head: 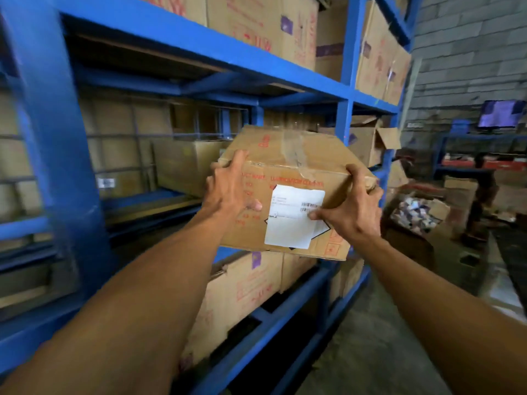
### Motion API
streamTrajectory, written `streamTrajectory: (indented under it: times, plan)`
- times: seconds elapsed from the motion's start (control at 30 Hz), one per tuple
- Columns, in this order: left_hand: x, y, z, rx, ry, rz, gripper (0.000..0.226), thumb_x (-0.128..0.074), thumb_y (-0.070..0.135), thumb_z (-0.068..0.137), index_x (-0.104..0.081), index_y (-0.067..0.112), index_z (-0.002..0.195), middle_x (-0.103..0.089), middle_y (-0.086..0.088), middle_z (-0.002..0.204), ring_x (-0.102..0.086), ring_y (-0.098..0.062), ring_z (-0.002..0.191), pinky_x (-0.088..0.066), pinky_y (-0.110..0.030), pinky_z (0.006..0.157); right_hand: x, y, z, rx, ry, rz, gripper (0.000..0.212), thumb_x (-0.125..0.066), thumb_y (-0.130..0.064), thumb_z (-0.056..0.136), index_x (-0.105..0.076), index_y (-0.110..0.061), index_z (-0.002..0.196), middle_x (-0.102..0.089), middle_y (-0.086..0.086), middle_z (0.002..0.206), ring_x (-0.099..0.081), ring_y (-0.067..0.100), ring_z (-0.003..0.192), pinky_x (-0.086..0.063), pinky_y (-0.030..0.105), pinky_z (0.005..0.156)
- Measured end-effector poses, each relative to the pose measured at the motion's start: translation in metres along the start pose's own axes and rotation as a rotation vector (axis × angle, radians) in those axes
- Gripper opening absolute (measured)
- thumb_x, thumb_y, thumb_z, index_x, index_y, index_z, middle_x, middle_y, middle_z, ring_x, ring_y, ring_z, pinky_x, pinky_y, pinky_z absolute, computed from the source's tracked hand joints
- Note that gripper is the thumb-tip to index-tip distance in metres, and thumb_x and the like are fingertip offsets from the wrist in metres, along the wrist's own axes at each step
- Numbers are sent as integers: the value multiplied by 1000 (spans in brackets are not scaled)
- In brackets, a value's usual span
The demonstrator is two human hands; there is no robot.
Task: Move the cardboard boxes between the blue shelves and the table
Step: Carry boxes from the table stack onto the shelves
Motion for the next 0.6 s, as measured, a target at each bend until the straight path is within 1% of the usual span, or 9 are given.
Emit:
streamTrajectory:
  times: [0.07, 0.13, 0.2, 0.27, 0.33, 0.4, 0.5, 0.6]
  plan:
    - [31, -21, -9, 40, 35, 40, 102, -94, 29, 54, -32, 41, 134, -44, -16, 130, -45, -42, 120, -47, -52, 87, -19, -24, -10, 24, -43, 43, 113, -94, -36, 51, -23, -45, 138, -30, 14, 134, -45, 46, 118, -41, 53, 97]
    - [63, -41, -19, 71, 86, 75, 101, -94, 29, 52, -33, 40, 132, -44, -17, 132, -47, -41, 120, -47, -53, 91, -38, -52, -17, 77, -88, 84, 113, -95, -36, 51, -24, -45, 138, -32, 13, 132, -46, 44, 116, -40, 52, 98]
    - [89, -59, -27, 98, 137, 77, 104, -95, 29, 48, -33, 40, 131, -42, -17, 134, -47, -41, 121, -47, -57, 94, -57, -76, -21, 127, -141, 121, 114, -95, -36, 50, -23, -46, 138, -32, 14, 131, -46, 46, 114, -40, 53, 97]
    - [107, -73, -34, 123, 178, 84, 103, -95, 28, 50, -33, 39, 132, -40, -18, 135, -46, -43, 122, -46, -59, 94, -72, -95, -24, 165, -186, 151, 114, -95, -35, 50, -23, -46, 138, -31, 15, 132, -46, 49, 114, -41, 55, 96]
    - [119, -80, -41, 158, 213, 115, 99, -93, 28, 55, -34, 39, 133, -39, -19, 133, -44, -43, 121, -44, -56, 96, -83, -108, -22, 195, -222, 179, 114, -95, -35, 50, -24, -46, 138, -30, 15, 132, -44, 49, 114, -41, 55, 97]
    - [126, -81, -44, 175, 263, 131, 96, -93, 27, 56, -34, 40, 131, -39, -18, 129, -45, -40, 118, -43, -51, 94, -92, -115, -16, 222, -246, 209, 114, -95, -34, 49, -24, -46, 137, -30, 15, 132, -43, 49, 116, -40, 56, 98]
    - [128, -79, -44, 198, 320, 158, 96, -94, 23, 55, -35, 39, 130, -39, -17, 129, -46, -39, 115, -45, -49, 90, -106, -121, -4, 269, -276, 234, 114, -95, -35, 48, -24, -46, 136, -31, 14, 132, -43, 47, 116, -42, 56, 95]
    - [124, -77, -44, 257, 356, 175, 92, -92, 19, 58, -37, 36, 130, -38, -16, 125, -48, -38, 107, -41, -40, 77, -121, -124, 11, 315, -313, 269, 114, -96, -36, 46, -24, -46, 135, -33, 13, 129, -45, 45, 114, -44, 55, 92]
Point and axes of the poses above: each hand's wrist, its own z-axis towards the middle knuckle, its own x-axis out of the back of the hand, y = z × x, the point moved 10 cm from there along z, towards the middle knuckle
